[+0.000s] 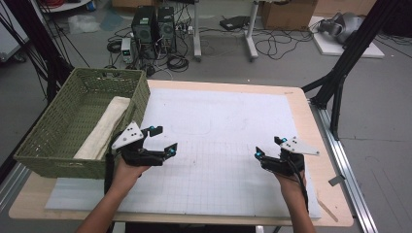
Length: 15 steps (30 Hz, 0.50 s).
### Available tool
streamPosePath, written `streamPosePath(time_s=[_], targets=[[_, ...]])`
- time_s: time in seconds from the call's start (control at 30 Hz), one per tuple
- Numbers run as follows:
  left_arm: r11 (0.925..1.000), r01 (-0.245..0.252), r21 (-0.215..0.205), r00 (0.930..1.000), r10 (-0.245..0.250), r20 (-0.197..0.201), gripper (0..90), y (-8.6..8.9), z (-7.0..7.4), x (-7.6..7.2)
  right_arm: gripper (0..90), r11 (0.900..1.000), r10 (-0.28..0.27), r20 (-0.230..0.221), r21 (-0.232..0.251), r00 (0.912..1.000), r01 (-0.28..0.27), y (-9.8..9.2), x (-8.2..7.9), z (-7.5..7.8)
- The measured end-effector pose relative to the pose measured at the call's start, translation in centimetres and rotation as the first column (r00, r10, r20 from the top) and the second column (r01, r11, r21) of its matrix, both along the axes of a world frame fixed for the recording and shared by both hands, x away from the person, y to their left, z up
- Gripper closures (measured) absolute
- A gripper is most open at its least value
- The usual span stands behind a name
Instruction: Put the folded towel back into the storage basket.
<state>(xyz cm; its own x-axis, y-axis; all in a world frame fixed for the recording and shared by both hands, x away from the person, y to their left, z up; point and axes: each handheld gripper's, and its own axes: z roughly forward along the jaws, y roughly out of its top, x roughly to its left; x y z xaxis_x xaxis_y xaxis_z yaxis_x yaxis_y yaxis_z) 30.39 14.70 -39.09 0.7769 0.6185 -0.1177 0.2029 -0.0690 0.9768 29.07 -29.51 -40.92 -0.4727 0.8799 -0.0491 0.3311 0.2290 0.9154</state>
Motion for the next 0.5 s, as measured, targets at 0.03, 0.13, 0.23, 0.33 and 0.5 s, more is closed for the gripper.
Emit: streamPosePath(time_s=[0.03,0.13,0.23,0.33,0.5], targets=[[1.0000,0.000,0.006,1.0000,0.000,-0.001,15.9,-0.1,-0.5,0.0,19.9,1.000,-0.005,0.000,0.007,1.0000,0.005,-0.1,0.0,-0.3],[0.9997,0.000,0.026,1.0000,0.001,-0.003,16.1,-0.5,-1.8,0.1,19.8,1.000,-0.008,-0.019,0.010,0.9998,0.008,-0.5,0.0,-1.3],[0.9991,0.003,0.041,0.9998,-0.003,-0.018,16.4,-0.8,-2.7,0.2,19.9,1.000,-0.009,-0.035,0.004,0.9994,0.009,-0.5,0.0,-1.7],[0.9984,0.004,0.056,0.9995,-0.003,-0.030,16.4,-0.9,-3.3,0.2,19.9,1.000,-0.010,-0.042,0.005,0.9991,0.010,-0.5,0.1,-1.9],[0.9985,-0.003,0.055,0.9987,0.005,-0.050,16.4,-0.7,-3.9,0.4,19.9,1.000,-0.009,-0.057,-0.006,0.9983,0.009,-0.6,0.2,-2.3]])
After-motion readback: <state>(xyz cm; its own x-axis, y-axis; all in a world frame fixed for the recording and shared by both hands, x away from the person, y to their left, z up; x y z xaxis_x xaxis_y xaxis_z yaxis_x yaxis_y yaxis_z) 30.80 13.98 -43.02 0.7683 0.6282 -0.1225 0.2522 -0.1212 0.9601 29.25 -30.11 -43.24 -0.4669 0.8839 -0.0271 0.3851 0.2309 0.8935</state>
